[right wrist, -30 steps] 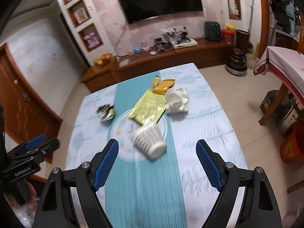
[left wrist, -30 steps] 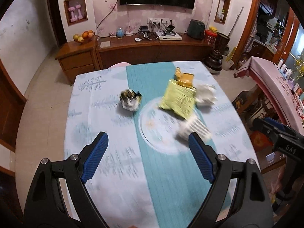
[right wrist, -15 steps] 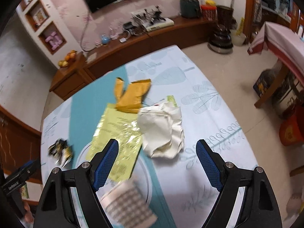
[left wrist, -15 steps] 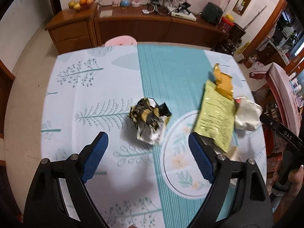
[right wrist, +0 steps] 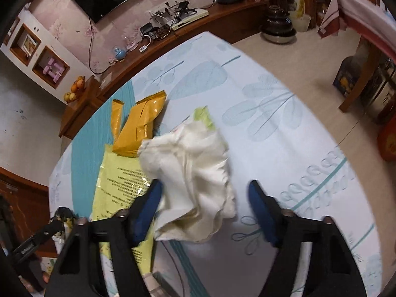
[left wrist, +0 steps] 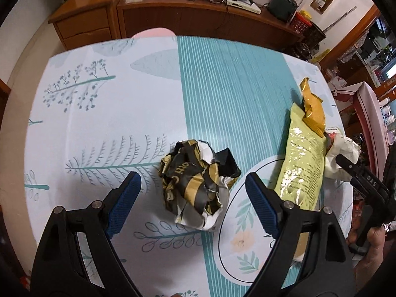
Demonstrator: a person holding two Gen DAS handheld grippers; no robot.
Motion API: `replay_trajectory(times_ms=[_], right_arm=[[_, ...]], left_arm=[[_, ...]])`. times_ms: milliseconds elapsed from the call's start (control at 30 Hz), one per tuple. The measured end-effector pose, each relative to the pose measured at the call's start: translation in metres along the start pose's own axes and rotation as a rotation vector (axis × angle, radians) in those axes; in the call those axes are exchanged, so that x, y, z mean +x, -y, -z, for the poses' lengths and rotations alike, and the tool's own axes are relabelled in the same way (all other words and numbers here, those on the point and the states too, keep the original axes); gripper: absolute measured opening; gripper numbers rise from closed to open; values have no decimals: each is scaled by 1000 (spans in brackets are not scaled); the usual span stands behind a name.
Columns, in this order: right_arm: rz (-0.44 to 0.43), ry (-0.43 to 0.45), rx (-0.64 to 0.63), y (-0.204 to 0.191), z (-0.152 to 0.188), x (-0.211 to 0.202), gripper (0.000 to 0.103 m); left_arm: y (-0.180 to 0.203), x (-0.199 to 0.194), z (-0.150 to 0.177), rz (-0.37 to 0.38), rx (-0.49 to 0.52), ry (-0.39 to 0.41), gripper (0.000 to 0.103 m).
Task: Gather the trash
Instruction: 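Grasp the black-and-gold wrapper with the left tool while the right tool grasps the white tissue, then carry the wrapper and tissue with both tools over the black bin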
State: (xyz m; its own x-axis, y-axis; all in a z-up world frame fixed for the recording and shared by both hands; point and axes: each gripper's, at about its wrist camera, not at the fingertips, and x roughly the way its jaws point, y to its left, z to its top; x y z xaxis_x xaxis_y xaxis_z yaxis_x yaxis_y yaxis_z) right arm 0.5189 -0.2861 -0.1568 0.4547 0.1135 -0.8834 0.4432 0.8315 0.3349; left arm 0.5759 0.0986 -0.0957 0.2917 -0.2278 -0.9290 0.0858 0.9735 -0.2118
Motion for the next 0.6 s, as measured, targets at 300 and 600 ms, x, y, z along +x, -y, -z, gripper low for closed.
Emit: replay_trajectory(times_ms=[300,600], right_arm=[[-41,30,4,0,11,-14,29],[-82,71,-43,-9,32,-62,24]], left_arm=[[6,4,8,33,4,25,45],[19,-32,30,59,15,80,39]])
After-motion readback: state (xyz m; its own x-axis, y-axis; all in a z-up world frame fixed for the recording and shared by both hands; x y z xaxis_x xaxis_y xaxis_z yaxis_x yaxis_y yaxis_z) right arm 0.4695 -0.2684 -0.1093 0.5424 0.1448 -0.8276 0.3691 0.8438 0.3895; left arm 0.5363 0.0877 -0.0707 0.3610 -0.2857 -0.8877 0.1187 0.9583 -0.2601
